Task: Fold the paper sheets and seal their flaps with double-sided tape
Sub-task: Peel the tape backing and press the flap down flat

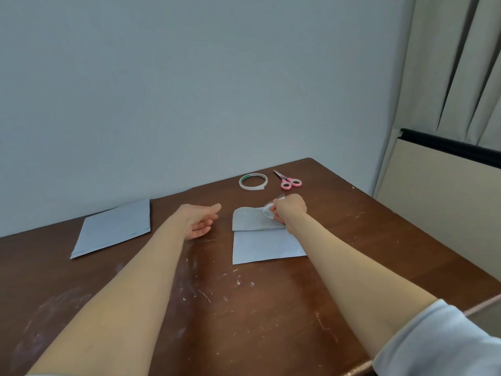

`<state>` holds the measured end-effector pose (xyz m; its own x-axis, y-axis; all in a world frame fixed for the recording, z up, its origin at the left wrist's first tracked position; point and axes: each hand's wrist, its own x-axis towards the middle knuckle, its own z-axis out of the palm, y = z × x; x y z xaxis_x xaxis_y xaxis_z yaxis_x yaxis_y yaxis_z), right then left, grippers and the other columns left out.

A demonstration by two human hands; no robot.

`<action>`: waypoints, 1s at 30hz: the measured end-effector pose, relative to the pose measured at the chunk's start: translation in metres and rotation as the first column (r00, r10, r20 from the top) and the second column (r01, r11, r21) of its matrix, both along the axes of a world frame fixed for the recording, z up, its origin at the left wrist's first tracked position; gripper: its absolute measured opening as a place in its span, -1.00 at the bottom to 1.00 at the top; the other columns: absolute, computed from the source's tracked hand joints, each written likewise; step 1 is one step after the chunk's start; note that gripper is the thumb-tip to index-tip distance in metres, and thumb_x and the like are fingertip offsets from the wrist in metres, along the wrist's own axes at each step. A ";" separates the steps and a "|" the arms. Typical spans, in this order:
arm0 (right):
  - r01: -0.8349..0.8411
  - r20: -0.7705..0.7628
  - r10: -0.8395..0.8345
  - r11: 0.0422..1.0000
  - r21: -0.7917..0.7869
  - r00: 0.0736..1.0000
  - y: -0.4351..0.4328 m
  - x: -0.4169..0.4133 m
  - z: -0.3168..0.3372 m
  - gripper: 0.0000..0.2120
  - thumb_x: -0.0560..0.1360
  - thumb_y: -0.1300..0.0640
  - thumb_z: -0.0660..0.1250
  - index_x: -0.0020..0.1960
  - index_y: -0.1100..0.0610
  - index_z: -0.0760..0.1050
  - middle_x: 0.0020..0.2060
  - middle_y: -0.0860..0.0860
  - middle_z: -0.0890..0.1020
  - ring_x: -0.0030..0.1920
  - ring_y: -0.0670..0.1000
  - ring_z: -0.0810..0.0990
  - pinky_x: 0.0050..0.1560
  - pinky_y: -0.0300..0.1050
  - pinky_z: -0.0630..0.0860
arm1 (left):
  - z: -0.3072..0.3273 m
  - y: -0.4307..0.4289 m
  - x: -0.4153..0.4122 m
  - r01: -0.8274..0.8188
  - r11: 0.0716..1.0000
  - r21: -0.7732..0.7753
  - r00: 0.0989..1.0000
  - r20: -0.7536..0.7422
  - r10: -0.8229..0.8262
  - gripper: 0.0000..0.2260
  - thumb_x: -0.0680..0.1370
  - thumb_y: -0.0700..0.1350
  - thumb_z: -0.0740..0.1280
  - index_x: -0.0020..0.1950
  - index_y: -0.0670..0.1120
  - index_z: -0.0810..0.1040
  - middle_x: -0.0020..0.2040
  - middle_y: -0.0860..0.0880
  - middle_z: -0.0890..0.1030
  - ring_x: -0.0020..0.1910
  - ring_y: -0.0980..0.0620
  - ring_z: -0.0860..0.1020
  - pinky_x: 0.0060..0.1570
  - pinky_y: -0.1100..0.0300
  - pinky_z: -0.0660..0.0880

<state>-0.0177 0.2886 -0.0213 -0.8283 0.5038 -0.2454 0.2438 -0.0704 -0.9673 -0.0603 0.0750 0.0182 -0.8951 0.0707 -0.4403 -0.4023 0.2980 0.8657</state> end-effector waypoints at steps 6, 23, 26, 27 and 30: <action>-0.008 0.003 0.009 0.996 -0.087 1.000 -0.003 0.003 0.009 -0.84 0.46 0.31 0.30 -0.25 0.14 0.40 -0.26 0.08 0.51 -0.31 0.01 0.49 -0.29 -0.15 0.48 | -0.002 0.027 0.016 0.185 0.953 -0.241 0.974 -0.081 -0.210 -0.68 0.42 -0.11 0.51 0.12 -0.15 0.57 -0.21 -0.06 0.62 -0.36 0.12 0.45 -0.41 0.31 0.37; 0.088 0.057 -0.081 0.987 -0.137 0.995 -0.004 0.022 0.027 -0.94 0.55 0.34 0.23 -0.02 0.30 0.47 -0.41 0.12 0.51 -0.50 -0.01 0.45 -0.39 -0.23 0.46 | -0.031 0.079 0.051 0.171 0.476 -0.863 0.366 -0.392 -0.844 -0.68 0.57 -0.21 0.15 0.19 -0.02 0.62 0.13 -0.02 0.53 0.11 -0.01 0.51 0.00 0.06 0.51; 0.084 0.017 -0.082 0.972 -0.222 0.996 0.000 0.021 0.025 -0.71 0.62 0.27 0.14 0.32 0.32 0.38 -0.12 0.17 0.62 -0.58 -0.07 0.55 -0.54 -0.29 0.48 | -0.028 0.078 0.050 0.192 0.465 -0.864 0.366 -0.377 -0.851 -0.67 0.57 -0.22 0.15 0.18 0.01 0.63 0.12 -0.03 0.53 0.09 0.00 0.51 0.02 0.09 0.48; 0.136 0.088 -0.121 0.974 -0.181 0.989 0.004 0.020 0.025 -0.66 0.66 0.17 0.09 0.38 0.28 0.36 0.06 0.15 0.62 -0.49 -0.09 0.60 -0.52 -0.31 0.43 | -0.028 0.077 0.050 0.199 0.472 -0.859 0.374 -0.379 -0.847 -0.67 0.56 -0.22 0.16 0.18 0.02 0.63 0.12 -0.02 0.53 0.09 0.00 0.51 0.05 0.09 0.48; 0.078 0.220 -0.165 0.930 0.358 0.962 0.002 0.039 0.043 -0.41 0.63 -0.22 -0.08 0.38 0.16 0.41 0.24 0.05 0.57 0.04 -0.01 0.63 -0.39 -0.27 0.31 | -0.028 0.075 0.048 0.215 0.499 -0.840 0.394 -0.393 -0.831 -0.69 0.57 -0.21 0.19 0.20 0.02 0.62 0.14 -0.01 0.54 0.09 0.01 0.52 0.11 0.11 0.47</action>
